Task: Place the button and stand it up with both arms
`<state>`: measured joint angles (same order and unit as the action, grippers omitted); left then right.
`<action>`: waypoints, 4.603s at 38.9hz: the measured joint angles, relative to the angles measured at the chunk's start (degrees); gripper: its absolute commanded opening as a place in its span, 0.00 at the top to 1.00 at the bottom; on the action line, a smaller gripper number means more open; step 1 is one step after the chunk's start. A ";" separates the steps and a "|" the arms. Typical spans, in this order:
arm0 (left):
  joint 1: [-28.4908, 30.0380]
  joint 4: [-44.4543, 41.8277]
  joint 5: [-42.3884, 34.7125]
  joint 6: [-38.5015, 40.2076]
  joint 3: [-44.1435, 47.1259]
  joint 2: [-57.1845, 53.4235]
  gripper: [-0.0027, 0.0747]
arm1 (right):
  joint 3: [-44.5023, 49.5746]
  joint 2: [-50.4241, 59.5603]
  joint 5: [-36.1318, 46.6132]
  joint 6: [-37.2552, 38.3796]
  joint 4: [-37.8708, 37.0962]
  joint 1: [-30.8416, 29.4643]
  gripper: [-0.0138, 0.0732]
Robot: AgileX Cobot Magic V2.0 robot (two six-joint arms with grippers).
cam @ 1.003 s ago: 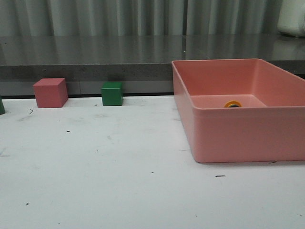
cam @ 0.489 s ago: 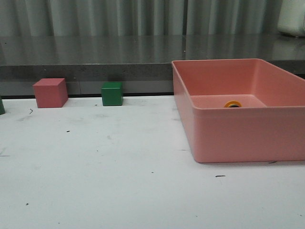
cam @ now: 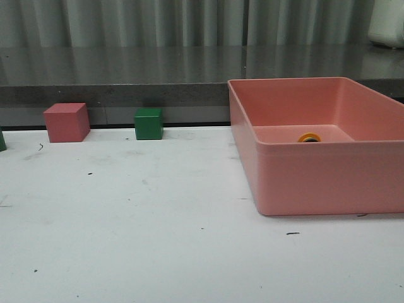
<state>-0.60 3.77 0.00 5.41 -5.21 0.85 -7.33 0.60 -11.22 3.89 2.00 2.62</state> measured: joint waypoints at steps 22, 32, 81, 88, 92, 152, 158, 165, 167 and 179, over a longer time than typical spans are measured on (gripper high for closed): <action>0.00 -4.44 8.81 0.00 -20.10 27.29 0.99 | -25.43 -29.34 -12.22 0.00 0.00 0.00 0.92; 0.00 -4.44 8.85 0.00 -20.24 27.38 0.53 | -25.43 -29.69 -12.34 0.00 0.00 0.00 0.51; 0.00 -4.44 8.85 0.00 -20.24 27.38 0.07 | -65.09 -99.68 -22.07 2.74 5.28 9.25 0.11; 0.00 -4.44 8.85 0.00 -20.24 27.38 0.07 | -71.68 -108.21 -25.66 5.22 5.39 8.09 0.11; 0.00 -4.44 8.85 0.00 -20.24 27.38 0.07 | -74.38 -111.95 -26.83 5.86 5.39 7.53 0.11; 0.00 -4.44 8.85 0.00 -20.24 27.38 0.07 | -82.95 -97.33 -34.73 7.26 5.27 18.04 0.65; 0.00 -4.44 8.85 0.00 -20.24 27.38 0.07 | -86.39 -99.36 -34.73 7.26 5.27 27.31 0.65; 0.00 -4.44 8.94 0.00 -20.24 27.38 0.07 | -92.52 -106.80 -35.08 7.26 6.22 36.88 0.65; 0.00 -4.44 8.94 0.00 -20.24 27.38 0.07 | -94.72 -109.52 -35.57 7.26 6.36 39.01 0.65; 0.00 -4.44 8.94 0.00 -20.24 27.38 0.07 | -106.47 -125.04 -39.52 11.13 8.57 42.79 0.65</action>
<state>-0.60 -0.66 8.94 5.41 -25.45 28.23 -113.80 -124.45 -50.73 15.02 10.57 45.41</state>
